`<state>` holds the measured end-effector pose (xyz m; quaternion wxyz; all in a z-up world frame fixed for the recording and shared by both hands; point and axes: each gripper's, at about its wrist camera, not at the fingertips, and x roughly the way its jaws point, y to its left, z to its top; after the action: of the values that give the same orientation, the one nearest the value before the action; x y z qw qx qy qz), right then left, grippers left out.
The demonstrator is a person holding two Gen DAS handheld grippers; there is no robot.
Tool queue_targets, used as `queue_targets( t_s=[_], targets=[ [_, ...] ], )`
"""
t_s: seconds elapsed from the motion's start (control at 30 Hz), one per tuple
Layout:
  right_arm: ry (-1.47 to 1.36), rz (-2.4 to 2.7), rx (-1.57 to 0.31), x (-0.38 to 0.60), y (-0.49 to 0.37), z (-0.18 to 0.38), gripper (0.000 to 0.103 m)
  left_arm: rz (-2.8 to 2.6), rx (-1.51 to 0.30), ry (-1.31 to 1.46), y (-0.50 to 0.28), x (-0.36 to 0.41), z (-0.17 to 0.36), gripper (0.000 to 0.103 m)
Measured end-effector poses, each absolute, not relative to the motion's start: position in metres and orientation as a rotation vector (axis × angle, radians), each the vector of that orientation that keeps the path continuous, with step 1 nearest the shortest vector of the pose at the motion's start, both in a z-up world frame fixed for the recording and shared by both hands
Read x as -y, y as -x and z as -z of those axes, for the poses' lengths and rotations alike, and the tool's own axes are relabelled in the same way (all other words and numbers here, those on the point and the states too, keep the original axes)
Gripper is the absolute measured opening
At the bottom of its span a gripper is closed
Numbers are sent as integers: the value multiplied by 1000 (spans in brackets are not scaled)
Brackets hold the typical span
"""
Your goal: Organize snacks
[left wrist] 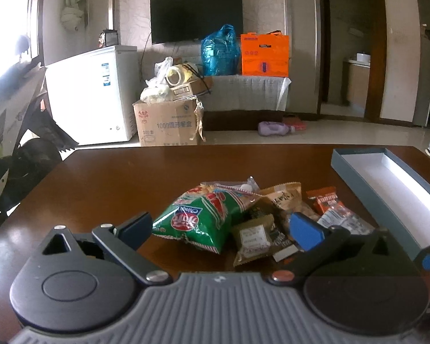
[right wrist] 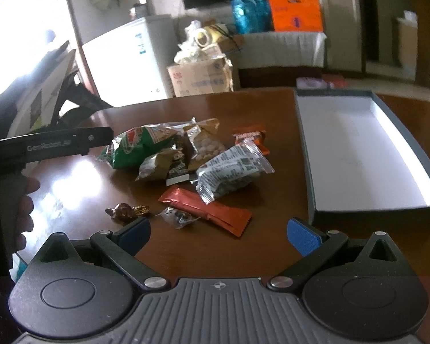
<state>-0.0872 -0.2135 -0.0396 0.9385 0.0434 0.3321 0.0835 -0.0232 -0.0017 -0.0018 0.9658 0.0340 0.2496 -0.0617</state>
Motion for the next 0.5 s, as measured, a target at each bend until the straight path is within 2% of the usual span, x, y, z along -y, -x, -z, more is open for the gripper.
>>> queue_targets(
  t_s=[0.17,0.37,0.5],
  targets=[
    [-33,-194,-661,205,89,39,103,123,-475,-93,31,2,2,103],
    [-42,-186,-674,206,87,43,103,36,-461,99,32,-14,6,103],
    [-45,-190,-673,206,87,44,103,70,-505,20,24,-11,6,103]
  ],
)
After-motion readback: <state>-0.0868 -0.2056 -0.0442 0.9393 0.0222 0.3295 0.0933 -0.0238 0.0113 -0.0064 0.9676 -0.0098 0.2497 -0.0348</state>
